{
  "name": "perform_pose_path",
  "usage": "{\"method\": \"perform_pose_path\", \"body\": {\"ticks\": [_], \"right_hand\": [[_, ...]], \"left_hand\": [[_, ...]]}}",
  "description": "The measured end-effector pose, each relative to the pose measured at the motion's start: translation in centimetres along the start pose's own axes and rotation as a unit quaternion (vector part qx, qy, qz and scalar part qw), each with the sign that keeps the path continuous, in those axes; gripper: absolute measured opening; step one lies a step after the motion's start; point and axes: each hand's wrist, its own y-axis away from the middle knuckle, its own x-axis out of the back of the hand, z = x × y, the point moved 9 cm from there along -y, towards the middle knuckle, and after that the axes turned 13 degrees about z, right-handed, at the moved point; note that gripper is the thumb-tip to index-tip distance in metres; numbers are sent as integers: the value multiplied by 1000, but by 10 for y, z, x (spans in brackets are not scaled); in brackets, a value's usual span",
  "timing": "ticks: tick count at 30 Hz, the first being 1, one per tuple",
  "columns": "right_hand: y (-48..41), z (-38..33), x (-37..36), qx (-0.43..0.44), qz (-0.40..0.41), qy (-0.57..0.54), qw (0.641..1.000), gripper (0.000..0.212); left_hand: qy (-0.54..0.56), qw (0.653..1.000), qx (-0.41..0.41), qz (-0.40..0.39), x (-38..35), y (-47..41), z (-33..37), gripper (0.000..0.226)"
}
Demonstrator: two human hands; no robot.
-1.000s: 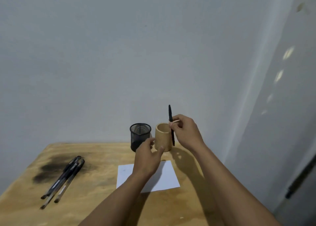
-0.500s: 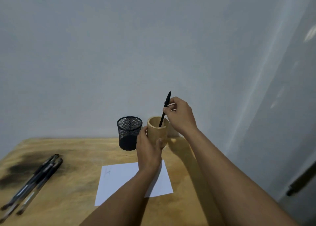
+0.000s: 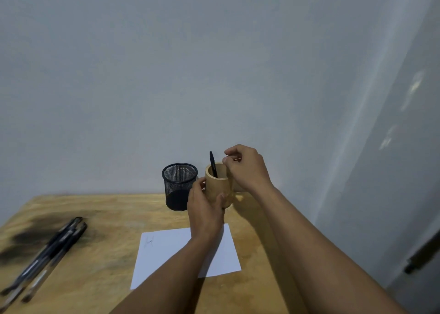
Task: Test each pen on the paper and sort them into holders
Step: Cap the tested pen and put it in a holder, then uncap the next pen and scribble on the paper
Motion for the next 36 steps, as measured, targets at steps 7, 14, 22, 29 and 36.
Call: {"method": "perform_pose_path", "body": {"ticks": [7, 14, 22, 29, 36], "right_hand": [[20, -35, 6, 54, -41, 31, 997, 19], [66, -89, -34, 110, -120, 64, 985, 17], [142, -133, -129, 174, -253, 60, 950, 23], [207, -154, -209, 244, -331, 70, 909, 29], [236, -149, -248, 323, -339, 91, 879, 39]], "left_hand": [[-39, 999, 10, 5, 37, -1, 13, 52], [-191, 980, -42, 39, 137, -7, 27, 36], [-319, 941, -34, 106, 262, -13, 5, 38], [-415, 900, -7, 130, 330, 0, -24, 31], [-479, 869, -23, 126, 337, 11, -42, 26]]}}
